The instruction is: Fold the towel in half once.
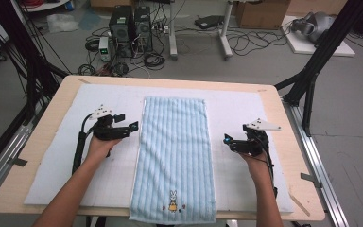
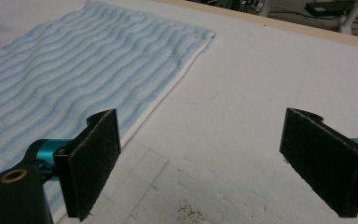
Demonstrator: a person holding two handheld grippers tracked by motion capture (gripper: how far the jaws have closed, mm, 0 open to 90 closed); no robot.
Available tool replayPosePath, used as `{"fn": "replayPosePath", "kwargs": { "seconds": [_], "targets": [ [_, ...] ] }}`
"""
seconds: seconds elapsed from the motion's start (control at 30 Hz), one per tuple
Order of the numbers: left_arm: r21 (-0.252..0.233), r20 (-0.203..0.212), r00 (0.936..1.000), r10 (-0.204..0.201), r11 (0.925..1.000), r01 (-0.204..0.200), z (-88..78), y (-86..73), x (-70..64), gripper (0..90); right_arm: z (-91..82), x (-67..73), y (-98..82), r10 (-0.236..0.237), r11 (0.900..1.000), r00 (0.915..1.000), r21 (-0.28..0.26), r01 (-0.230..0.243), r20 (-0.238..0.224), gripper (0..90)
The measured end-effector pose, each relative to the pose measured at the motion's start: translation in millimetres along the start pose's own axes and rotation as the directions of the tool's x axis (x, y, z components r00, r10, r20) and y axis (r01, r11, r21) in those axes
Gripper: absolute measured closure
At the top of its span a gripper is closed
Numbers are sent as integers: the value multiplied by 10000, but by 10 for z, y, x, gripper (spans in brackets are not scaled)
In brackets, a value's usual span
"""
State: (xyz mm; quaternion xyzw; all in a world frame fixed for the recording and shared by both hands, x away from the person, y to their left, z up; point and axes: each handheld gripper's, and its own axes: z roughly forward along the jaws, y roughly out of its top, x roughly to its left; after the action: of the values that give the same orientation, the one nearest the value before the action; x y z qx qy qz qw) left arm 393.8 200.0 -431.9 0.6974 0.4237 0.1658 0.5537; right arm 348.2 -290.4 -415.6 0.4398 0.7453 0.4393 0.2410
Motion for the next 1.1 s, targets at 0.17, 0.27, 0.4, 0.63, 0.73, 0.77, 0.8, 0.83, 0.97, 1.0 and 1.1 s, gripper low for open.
{"fn": "replayPosePath", "kwargs": {
  "seconds": [0.17, 0.27, 0.4, 0.63, 0.73, 0.77, 0.8, 0.83, 0.97, 1.0, 1.1],
  "targets": [
    [583, -108, 9999, 81, 9983, -74, 206, 27, 28, 300, 1, 11, 0, 97, 9999, 9999, 45, -96, -49, 115],
    [892, -311, 9995, 12, 9960, 16, 336, 53, 64, 338, 3, 0, -3, 82, 10000, 9999, 21, -82, -69, 115],
    [1421, -569, 9983, 109, 9898, -28, 520, 144, 103, 382, 13, 3, -6, 84, 9999, 10000, 88, -83, -52, 115],
    [2226, -1126, 9908, 749, 9737, -483, 739, 151, 66, 417, 32, 14, -12, 101, 9995, 9999, 286, -98, -111, 115],
    [2609, -1190, 9890, 878, 9638, -541, 793, 102, 49, 494, 32, 15, -12, 133, 9995, 9999, 294, -130, -110, 116],
    [2686, -1204, 9886, 904, 9617, -552, 803, 96, 46, 538, 34, 18, -12, 141, 9995, 9998, 276, -138, -105, 116],
    [2769, -1247, 9865, 1060, 9585, -680, 805, 98, 37, 570, 37, 20, -11, 163, 9994, 9998, 295, -160, -94, 116],
    [2764, -1158, 9867, 1138, 9579, -780, 809, 95, 24, 615, 41, 27, -11, 211, 9993, 9997, 325, -207, -114, 118],
    [2869, -928, 9838, 1535, 9502, -1212, 816, 92, -10, 816, 96, 54, 5, 435, 9981, 9983, 443, -418, -383, 171],
    [2885, -903, 9837, 1556, 9495, -1237, 813, 93, -9, 846, 122, 71, 18, 368, 9982, 9986, 487, -349, -377, 191],
    [2818, -875, 9861, 1412, 9530, -1114, 813, 93, 2, 865, 237, 119, 65, 248, 9975, 9985, 679, -215, -489, 213]
  ]
}}
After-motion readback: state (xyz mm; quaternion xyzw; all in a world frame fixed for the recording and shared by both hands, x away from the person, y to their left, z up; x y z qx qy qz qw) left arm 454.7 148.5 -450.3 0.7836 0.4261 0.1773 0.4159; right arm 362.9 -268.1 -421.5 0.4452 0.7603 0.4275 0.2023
